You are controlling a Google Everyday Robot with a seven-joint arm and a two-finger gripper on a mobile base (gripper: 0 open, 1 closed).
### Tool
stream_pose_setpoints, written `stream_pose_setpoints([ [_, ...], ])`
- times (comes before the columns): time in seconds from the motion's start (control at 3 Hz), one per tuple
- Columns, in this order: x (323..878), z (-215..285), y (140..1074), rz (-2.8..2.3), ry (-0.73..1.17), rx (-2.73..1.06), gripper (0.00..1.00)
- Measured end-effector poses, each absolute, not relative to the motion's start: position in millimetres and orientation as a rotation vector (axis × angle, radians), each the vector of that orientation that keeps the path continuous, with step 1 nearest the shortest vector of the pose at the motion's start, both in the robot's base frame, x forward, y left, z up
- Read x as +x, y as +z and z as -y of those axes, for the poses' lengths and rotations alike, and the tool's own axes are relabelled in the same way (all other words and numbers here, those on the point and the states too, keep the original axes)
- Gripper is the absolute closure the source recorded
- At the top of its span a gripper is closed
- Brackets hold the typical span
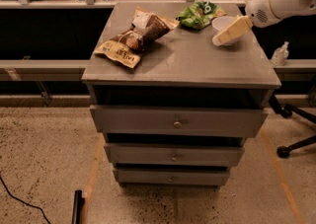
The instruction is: Pick green rice chip bag
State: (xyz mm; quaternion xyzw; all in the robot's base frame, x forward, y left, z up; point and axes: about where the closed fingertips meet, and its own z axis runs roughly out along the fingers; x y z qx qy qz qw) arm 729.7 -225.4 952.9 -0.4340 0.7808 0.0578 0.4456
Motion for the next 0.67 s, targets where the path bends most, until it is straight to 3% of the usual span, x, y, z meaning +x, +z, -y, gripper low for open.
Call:
stream_pose_setpoints([
  [0.67, 749.6, 219.7, 954.5, -1.918, 0.126, -0.989, 0.0],
])
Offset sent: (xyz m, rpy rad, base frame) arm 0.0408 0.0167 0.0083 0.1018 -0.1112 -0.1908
